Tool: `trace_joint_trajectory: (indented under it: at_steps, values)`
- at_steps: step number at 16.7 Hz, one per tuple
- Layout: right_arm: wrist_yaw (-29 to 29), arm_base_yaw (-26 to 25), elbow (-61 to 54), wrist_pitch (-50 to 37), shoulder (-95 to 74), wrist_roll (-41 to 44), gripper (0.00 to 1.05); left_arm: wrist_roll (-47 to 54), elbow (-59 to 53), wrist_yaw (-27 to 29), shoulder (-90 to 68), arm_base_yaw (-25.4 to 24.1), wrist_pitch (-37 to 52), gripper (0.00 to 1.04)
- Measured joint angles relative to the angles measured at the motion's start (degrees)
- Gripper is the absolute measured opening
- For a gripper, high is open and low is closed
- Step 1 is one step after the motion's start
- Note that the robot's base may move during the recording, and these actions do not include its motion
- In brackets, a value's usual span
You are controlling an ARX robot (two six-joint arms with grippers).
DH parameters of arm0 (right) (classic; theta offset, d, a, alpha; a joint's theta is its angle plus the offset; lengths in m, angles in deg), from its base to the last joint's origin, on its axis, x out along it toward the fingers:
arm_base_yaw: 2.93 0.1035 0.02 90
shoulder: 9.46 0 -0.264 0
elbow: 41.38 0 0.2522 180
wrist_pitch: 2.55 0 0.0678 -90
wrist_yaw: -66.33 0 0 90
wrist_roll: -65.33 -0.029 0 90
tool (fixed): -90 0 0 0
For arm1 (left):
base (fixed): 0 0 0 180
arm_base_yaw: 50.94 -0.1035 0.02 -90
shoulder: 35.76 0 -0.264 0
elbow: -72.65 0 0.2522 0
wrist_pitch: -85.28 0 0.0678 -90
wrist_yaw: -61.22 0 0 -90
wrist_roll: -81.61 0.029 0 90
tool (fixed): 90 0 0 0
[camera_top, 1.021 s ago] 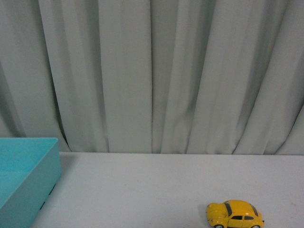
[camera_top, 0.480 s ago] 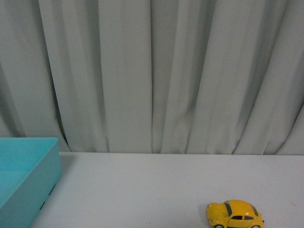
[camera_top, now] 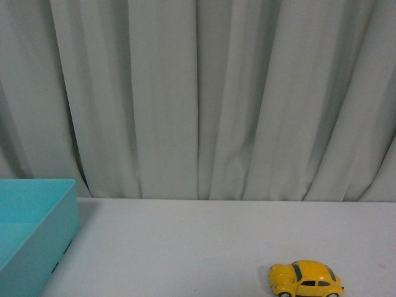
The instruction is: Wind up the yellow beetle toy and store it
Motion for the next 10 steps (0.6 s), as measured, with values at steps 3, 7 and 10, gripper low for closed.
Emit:
trace_joint_trajectory:
  at_steps: [3,7,10]
  values:
    - [27.6,-3.4,2.1,-7.9,-15.7,-15.8,0.98,0.0,0.0,0.0,0.0,-0.1,0.0,0.98]
    - [4.3,-24.7,11.8,-31.6,-37.5,-12.1,0.98,0.0,0.0,0.2,0.0,0.0,-0.1,0.98]
    - [-10.8,-25.7,27.3,-42.4,-58.7,-4.5,0.98,0.0,0.0,0.0,0.0,0.0,0.0,0.98]
